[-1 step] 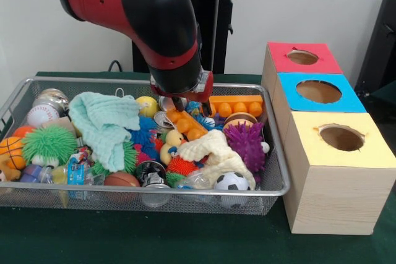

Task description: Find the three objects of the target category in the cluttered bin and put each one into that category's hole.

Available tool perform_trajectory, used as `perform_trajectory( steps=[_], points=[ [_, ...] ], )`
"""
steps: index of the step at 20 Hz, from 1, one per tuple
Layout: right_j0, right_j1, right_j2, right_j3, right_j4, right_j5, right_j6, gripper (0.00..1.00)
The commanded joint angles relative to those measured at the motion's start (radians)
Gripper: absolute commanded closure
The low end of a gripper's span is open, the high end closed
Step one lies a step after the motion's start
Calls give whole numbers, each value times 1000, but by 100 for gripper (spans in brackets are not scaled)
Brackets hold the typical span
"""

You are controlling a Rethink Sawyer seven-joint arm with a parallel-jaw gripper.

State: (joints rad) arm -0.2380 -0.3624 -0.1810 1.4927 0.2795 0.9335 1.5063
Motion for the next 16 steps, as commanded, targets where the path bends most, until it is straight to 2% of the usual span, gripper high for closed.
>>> perform_trajectory(
  steps=[1,7,16],
  points=[
    [-7,37,34,-95,-145,-147,11,0],
    [-1,18,24,-142,-280,-125,-39,0],
    [-32,3,94,-137,-342,-157,-31,0]
  ],
)
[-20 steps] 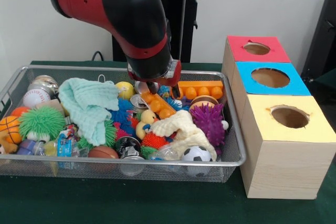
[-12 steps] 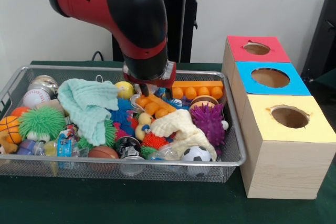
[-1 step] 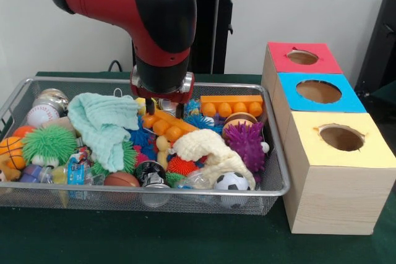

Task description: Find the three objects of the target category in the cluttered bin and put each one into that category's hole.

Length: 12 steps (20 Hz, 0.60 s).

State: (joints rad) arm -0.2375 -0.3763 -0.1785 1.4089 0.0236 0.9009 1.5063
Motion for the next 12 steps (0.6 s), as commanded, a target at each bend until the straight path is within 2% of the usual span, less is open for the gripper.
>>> perform_trajectory(
  steps=[1,6,12],
  points=[
    [-34,19,94,-58,-90,-122,-29,0],
    [-23,16,82,-95,-142,-107,-46,0],
    [-21,4,86,-89,-167,-125,-25,0]
  ],
)
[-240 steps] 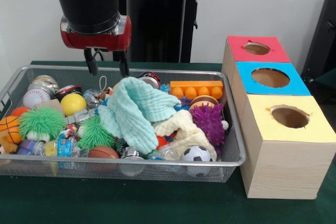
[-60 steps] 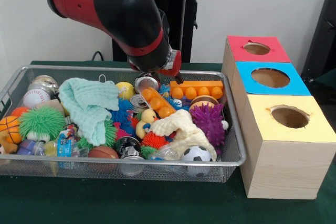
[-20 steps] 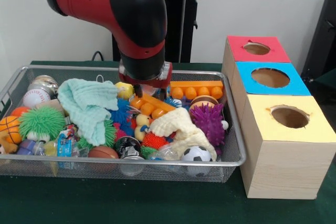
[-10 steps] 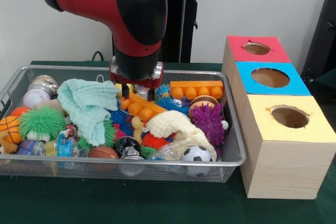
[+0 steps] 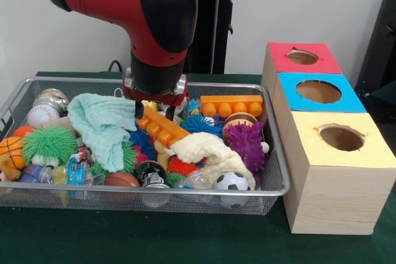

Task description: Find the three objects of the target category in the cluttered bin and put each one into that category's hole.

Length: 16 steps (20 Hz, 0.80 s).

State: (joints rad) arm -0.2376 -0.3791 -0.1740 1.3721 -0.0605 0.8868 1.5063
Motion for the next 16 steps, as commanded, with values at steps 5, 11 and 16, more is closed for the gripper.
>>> perform_trajectory(
  steps=[5,11,16],
  points=[
    [-5,5,45,-76,-138,-139,8,0],
    [-4,-3,30,-78,-194,-175,8,0],
    [-11,-11,34,-77,-220,-171,5,0]
  ],
)
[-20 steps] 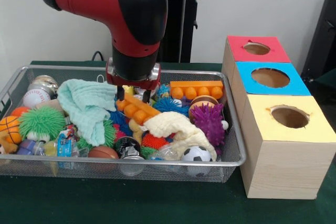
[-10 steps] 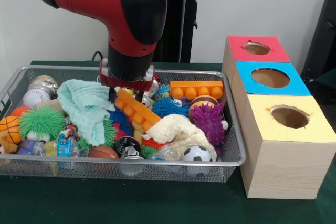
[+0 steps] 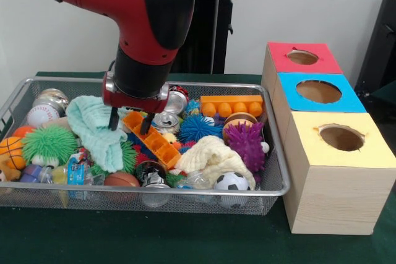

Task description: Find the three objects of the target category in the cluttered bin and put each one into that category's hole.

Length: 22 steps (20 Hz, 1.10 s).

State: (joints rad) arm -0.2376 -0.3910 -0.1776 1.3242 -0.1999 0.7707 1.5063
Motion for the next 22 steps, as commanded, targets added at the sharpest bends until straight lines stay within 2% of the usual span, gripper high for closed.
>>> perform_trajectory(
  steps=[1,10,14,18,22],
  points=[
    [-13,1,38,-35,-83,-49,3,0],
    [-27,17,54,-75,-101,-18,-2,0],
    [-50,14,95,-30,-18,117,18,0],
    [-45,5,109,-35,32,226,43,0],
    [-65,-5,144,-2,130,283,112,0]
  ],
)
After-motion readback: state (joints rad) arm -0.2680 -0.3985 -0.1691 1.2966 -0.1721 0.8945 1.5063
